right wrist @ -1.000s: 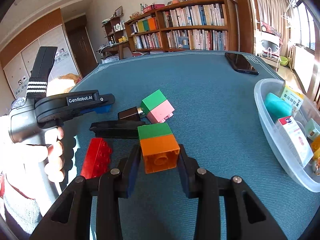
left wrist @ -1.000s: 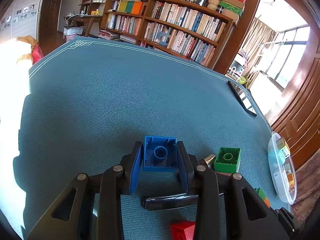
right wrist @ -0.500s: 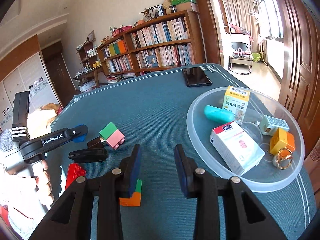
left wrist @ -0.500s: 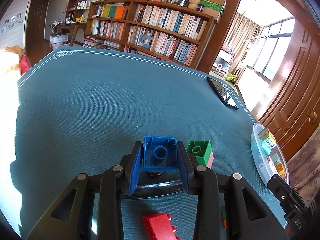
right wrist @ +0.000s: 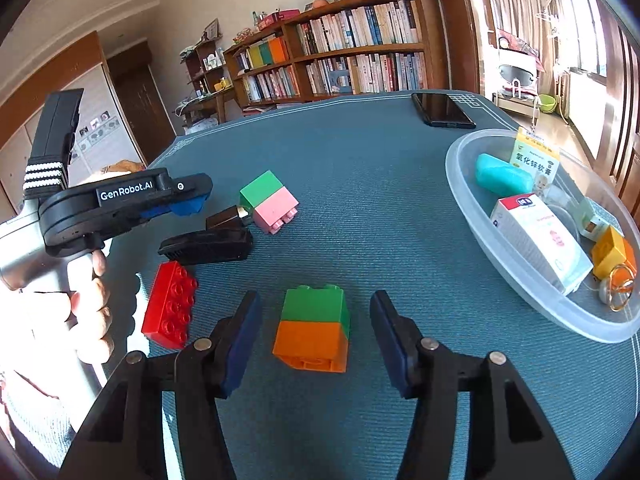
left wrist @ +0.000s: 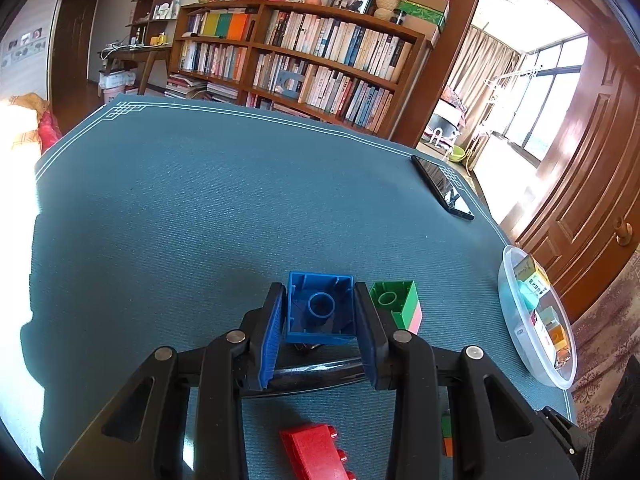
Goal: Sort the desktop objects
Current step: 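Grasp the green-orange block with the right gripper and lift it, then release the green-orange block into the bowl while the left gripper carries the blue block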
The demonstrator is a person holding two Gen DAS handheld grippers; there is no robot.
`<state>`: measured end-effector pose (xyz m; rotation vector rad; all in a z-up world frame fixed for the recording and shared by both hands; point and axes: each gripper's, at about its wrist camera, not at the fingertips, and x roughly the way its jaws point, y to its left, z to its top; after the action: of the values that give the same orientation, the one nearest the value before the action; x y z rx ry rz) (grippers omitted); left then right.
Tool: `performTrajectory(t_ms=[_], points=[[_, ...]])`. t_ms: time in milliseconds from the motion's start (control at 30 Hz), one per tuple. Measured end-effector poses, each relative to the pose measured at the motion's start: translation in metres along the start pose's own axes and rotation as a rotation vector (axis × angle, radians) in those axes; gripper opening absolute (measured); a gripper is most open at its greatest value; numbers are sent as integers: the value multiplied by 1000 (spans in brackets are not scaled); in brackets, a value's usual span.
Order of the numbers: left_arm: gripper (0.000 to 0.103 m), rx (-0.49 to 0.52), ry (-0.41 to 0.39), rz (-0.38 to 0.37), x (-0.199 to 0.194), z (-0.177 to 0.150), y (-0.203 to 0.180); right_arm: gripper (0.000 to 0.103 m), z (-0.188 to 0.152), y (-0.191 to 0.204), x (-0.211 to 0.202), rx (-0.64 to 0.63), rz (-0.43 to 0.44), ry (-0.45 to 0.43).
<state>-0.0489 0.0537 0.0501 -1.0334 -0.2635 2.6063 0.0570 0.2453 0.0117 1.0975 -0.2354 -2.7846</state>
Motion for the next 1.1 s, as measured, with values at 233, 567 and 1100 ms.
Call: performTrajectory(t_ms=[233, 567, 1100], points=[[37, 4, -5, -15, -2, 0, -2, 38, -6, 1, 10, -5, -14, 39], [37, 50, -7, -35, -4, -3, -17, 36, 3, -7, -24, 34, -28, -65], [37, 132, 14, -78, 0, -12, -49, 36, 28, -101, -76, 246, -272, -227]])
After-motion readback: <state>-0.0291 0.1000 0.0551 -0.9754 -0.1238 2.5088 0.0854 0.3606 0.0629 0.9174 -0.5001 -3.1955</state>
